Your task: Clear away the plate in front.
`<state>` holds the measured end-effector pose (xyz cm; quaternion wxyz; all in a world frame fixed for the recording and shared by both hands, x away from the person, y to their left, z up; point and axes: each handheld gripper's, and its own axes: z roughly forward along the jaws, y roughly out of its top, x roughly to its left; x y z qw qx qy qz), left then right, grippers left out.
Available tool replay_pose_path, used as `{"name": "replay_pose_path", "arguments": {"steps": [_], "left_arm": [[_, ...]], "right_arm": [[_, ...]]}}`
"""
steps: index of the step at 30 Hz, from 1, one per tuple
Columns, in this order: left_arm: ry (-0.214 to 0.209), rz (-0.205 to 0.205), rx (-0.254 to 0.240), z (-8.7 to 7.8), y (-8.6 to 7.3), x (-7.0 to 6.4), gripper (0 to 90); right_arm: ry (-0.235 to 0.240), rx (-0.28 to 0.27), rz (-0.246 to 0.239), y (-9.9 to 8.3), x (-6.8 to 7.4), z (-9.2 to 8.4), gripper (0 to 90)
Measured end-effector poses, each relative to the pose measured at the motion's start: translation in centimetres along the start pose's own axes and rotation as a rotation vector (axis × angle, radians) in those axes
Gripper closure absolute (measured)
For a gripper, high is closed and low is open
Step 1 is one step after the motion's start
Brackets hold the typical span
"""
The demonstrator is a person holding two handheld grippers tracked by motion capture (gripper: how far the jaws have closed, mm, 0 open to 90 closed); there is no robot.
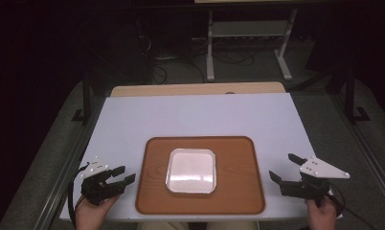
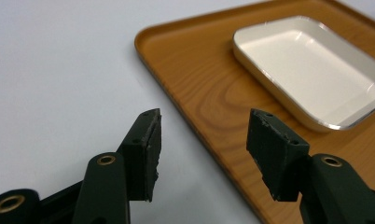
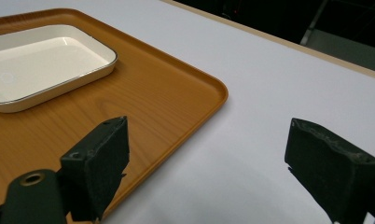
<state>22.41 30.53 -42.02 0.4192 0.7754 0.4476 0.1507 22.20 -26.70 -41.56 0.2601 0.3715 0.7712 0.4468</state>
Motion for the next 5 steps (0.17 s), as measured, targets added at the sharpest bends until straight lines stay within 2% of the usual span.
{"name": "replay_pose_path", "arguments": {"steps": [5], "left_arm": [[0.000,-0.014,0.009,0.38,-0.04,0.42,41.9]], "right_arm": [[0.004,-0.001,-0.001,0.03,0.01,-0.01,13.0]]}}
